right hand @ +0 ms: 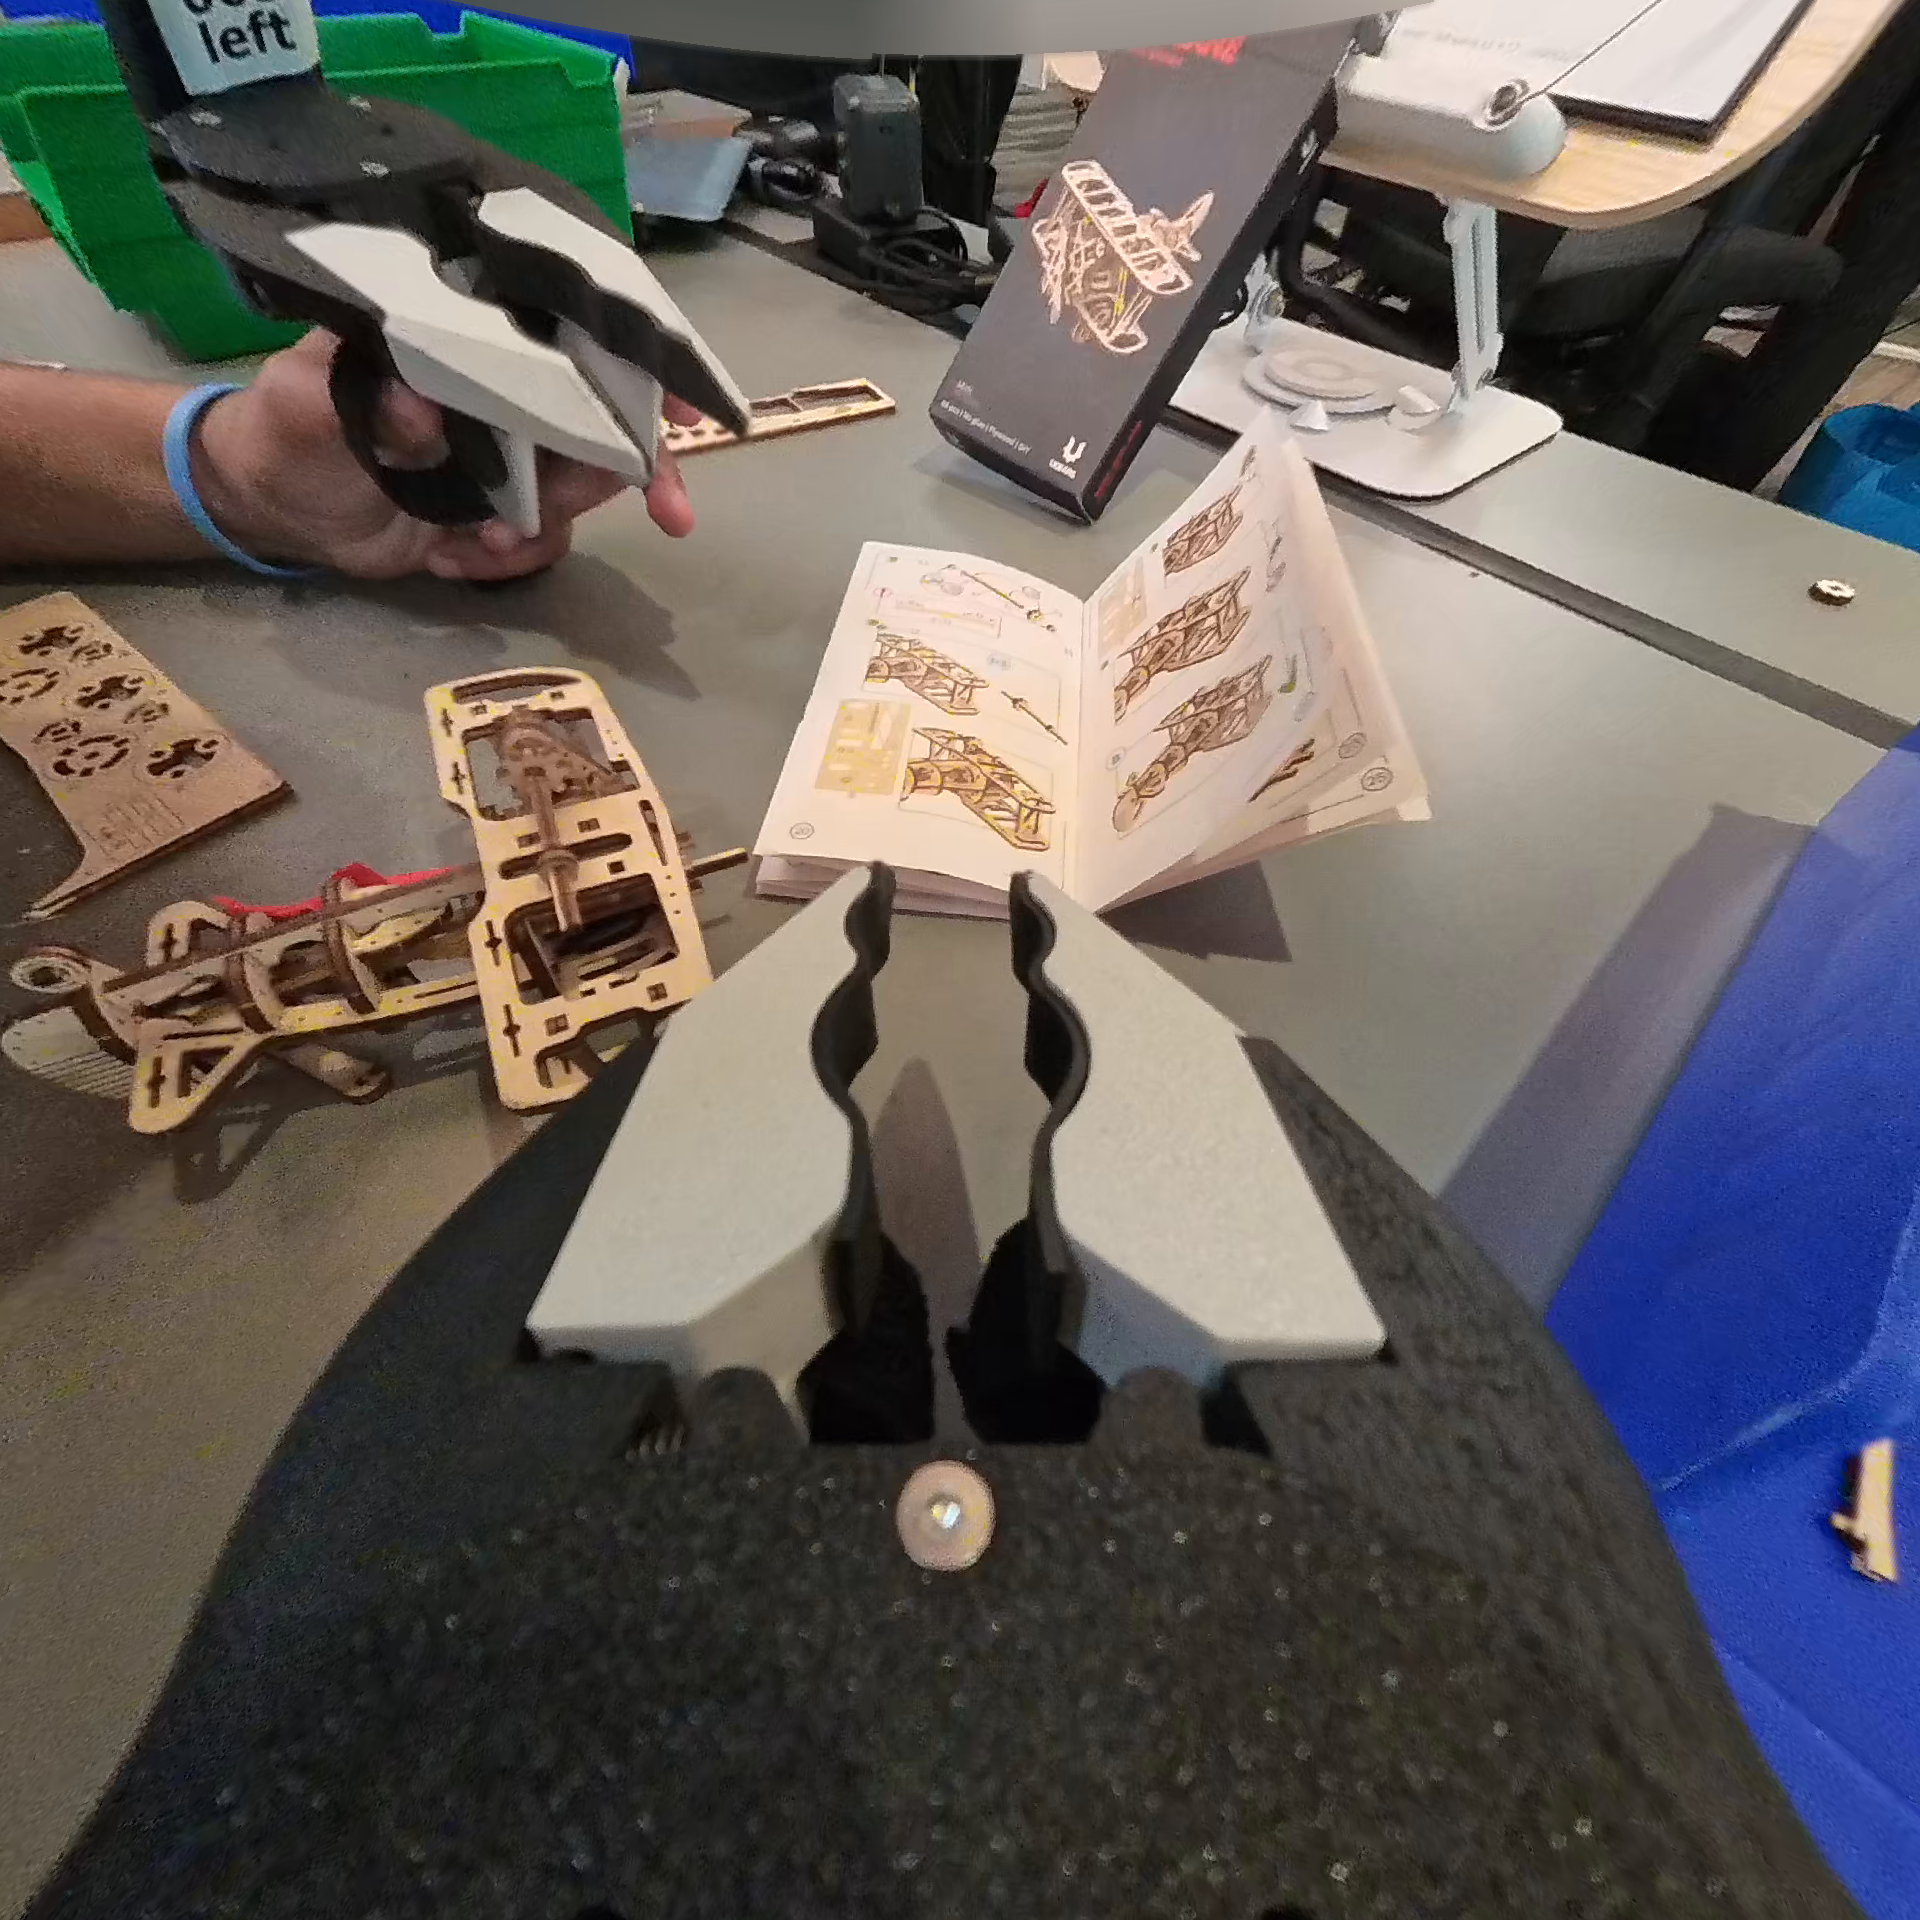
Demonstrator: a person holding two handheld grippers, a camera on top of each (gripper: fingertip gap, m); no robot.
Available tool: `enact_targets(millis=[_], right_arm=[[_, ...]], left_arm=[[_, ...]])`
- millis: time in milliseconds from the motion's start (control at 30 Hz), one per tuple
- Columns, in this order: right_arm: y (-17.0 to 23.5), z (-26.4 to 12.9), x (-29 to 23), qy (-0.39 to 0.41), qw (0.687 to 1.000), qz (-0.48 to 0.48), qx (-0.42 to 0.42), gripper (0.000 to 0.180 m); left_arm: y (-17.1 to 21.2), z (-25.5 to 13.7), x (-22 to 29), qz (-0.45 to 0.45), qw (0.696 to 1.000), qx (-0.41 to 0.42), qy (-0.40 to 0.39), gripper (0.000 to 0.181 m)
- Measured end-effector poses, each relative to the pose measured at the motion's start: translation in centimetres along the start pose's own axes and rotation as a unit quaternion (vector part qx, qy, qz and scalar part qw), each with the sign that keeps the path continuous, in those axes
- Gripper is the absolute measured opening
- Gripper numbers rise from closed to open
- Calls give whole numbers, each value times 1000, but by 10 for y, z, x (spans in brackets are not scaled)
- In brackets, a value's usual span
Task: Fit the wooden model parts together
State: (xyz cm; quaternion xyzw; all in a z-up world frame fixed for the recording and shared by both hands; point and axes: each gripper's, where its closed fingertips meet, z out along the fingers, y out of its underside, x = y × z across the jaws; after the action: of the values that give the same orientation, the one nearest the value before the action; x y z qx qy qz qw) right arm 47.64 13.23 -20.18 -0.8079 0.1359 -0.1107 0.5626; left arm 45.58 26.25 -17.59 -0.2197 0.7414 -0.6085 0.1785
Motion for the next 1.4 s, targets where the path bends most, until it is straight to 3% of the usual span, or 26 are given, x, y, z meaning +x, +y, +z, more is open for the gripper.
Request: enact_targets(millis=[367,567,700,833,933,1133,1400], right_arm=[[-4,-3,7,6,1000,23,18,22],[-7,-6,9,12,999,28,30,22],[-7,-9,14,19,998,46,35,22],[-8,-12,18,20,996,72,44,23],[-8,-13,16,7,995,86,48,24],[-3,-10,9,6,997,73,25,24],[9,0,0,12,999,31,-28,24]], left_arm=[[12,10,0,58,996,-46,-46,23],[13,7,-21,40,989,-57,-131,20],[0,-20,-15,-1,977,-83,-198,18],[-25,-70,26,3,959,-112,-262,20],[-12,-108,66,-46,941,-163,-294,26],[24,-162,130,-131,917,-125,-355,28],[39,-178,131,-140,907,-151,-367,29]])
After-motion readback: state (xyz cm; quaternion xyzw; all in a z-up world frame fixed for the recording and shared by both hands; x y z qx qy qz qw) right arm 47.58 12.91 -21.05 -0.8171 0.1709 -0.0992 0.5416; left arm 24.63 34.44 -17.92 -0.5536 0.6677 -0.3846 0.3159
